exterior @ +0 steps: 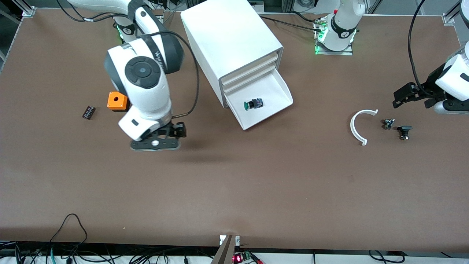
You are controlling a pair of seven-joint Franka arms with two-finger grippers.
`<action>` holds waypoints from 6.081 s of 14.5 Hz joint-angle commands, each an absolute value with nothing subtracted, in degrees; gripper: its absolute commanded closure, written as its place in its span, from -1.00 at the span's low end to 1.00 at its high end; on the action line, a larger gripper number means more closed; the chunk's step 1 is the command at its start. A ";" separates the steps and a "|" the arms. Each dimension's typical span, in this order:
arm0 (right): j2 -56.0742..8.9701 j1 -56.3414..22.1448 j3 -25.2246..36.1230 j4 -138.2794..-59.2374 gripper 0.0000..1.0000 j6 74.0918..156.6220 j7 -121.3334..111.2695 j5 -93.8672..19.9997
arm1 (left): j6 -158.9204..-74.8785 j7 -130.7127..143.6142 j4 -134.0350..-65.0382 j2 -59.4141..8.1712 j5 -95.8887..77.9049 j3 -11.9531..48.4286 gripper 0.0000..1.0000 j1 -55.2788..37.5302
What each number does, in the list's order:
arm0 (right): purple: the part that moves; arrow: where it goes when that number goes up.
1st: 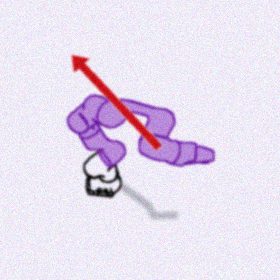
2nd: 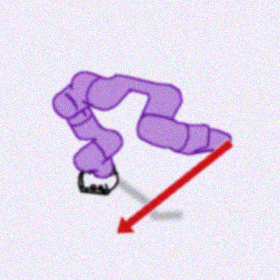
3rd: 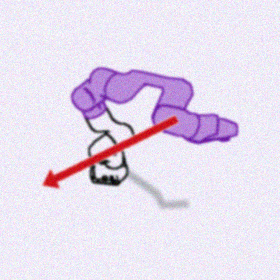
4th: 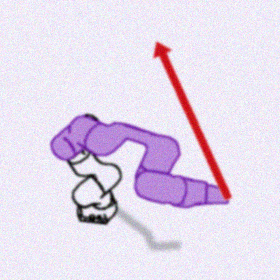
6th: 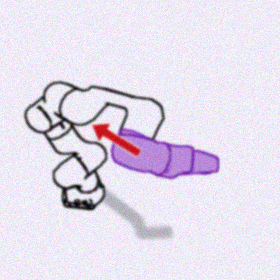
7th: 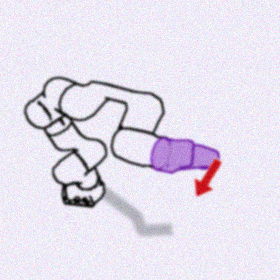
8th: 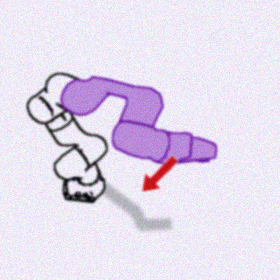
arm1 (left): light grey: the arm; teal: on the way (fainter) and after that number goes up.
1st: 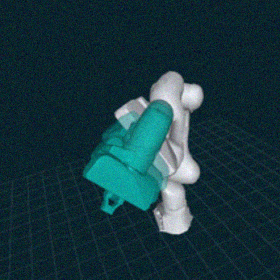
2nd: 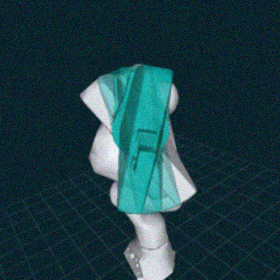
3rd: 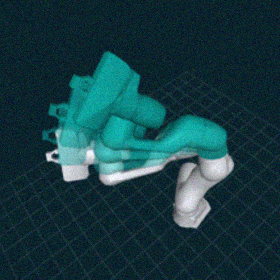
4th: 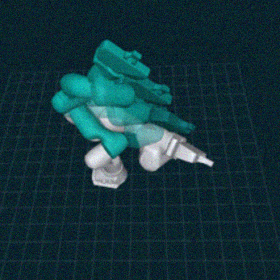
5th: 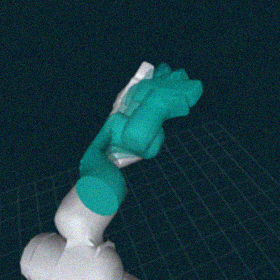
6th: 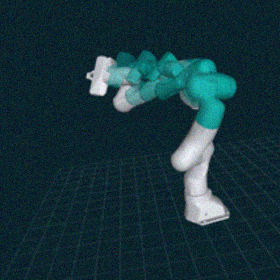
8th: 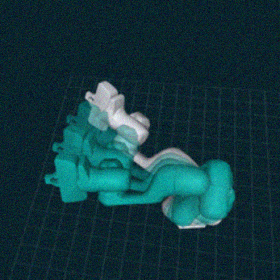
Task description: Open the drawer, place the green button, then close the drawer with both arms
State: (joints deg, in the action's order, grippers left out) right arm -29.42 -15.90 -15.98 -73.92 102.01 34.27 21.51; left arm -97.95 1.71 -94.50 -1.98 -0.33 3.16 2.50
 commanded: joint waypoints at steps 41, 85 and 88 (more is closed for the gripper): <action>5.54 -0.62 3.34 -104.15 -1.00 98.35 0.97 5.45 | -137.99 47.28 -120.59 -24.52 -1.76 24.34 -1.00 -21.27; 4.13 -0.62 4.66 -103.45 -1.00 100.28 -2.46 5.62 | -86.39 6.16 -88.68 0.35 -0.70 -6.15 -1.00 -5.63; 4.13 -0.70 4.66 -100.47 -1.00 99.67 -1.49 5.27 | -87.10 6.24 -88.77 -0.08 -0.70 -6.24 -1.00 -5.63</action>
